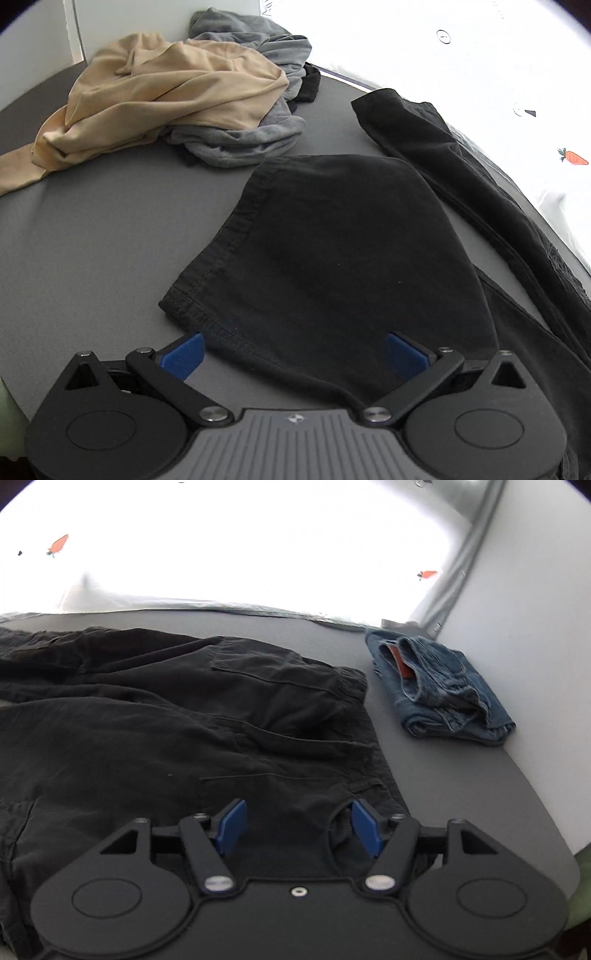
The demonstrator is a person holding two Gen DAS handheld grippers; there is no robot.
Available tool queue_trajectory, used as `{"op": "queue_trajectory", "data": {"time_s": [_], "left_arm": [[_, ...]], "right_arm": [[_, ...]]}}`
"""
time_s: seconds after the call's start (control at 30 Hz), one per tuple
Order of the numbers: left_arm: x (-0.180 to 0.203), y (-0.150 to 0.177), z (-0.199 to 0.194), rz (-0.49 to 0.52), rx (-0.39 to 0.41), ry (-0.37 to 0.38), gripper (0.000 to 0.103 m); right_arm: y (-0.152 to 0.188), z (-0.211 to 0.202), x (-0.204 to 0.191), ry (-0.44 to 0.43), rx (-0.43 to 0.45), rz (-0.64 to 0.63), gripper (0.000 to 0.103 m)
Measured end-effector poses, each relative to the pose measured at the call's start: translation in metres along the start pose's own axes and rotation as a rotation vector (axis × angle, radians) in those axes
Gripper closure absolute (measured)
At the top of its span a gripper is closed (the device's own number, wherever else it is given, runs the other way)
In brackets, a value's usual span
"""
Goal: Fold clothes
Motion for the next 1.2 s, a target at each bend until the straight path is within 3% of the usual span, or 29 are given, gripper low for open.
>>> {"op": "queue_trajectory", "data": {"time_s": [0.1,0.17,0.27,0.4,0.47,0.5,0.53,0.57,0.6,0.73,0.87,0.93,1.03,1.13,1.2], "left_arm": [[-0.024,0.007,0.005,-0.101,-0.007,0.057,0.002],[-0.038,0.011,0.013,-0.179,-0.026,0.093,0.011],[-0.059,0.015,0.023,-0.291,-0.054,0.148,0.015],[-0.056,0.007,0.03,-0.258,-0.016,0.154,0.023],[-0.058,0.0,0.033,-0.254,0.027,0.083,0.043],[-0.056,-0.003,0.034,-0.241,0.035,0.055,0.044],[-0.055,-0.005,0.034,-0.227,0.046,0.025,0.055],[-0.058,-0.009,0.033,-0.201,0.068,-0.025,0.085],[-0.06,-0.01,0.032,-0.185,0.071,-0.055,0.089],[-0.073,-0.02,-0.007,-0.24,0.158,-0.073,0.091],[-0.098,-0.033,-0.079,-0.293,0.271,-0.043,0.091],[-0.107,-0.024,-0.09,-0.302,0.256,-0.056,0.091],[-0.113,0.001,-0.077,-0.207,0.212,-0.16,0.09],[-0.124,0.045,-0.038,-0.179,0.042,-0.263,0.083],[-0.132,0.066,-0.032,-0.232,-0.023,-0.269,0.081]], "right_arm": [[0.006,-0.02,-0.038,-0.018,0.024,-0.104,0.036],[0.014,-0.035,-0.059,-0.039,0.025,-0.151,0.036],[0.029,-0.053,-0.08,-0.05,0.008,-0.211,0.036],[0.044,-0.07,-0.091,-0.046,-0.02,-0.238,0.036],[0.049,-0.074,-0.091,-0.045,-0.035,-0.224,0.036],[0.052,-0.076,-0.092,-0.041,-0.04,-0.217,0.036],[0.054,-0.077,-0.092,-0.036,-0.044,-0.21,0.036],[0.056,-0.078,-0.092,-0.032,-0.046,-0.207,0.036],[0.057,-0.078,-0.092,-0.029,-0.048,-0.207,0.036],[0.059,-0.079,-0.084,-0.014,-0.039,-0.175,0.036],[0.06,-0.078,-0.061,0.012,-0.051,-0.101,0.036],[0.064,-0.073,-0.047,0.031,-0.067,-0.065,0.036],[0.071,-0.065,-0.025,0.052,-0.093,-0.007,0.036],[0.076,-0.057,-0.008,0.059,-0.114,0.046,0.035],[0.081,-0.051,0.003,0.053,-0.135,0.087,0.035]]}}
Point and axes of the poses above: each gripper's, at about its wrist camera, not at the fingertips, and z roughly the way its jaws point, x to its right, y to its underside, the point moved 10 cm from there along z, roughly the way its jaws point, and after that the axes turned 7 degrees about z, right-handed, at the moved point
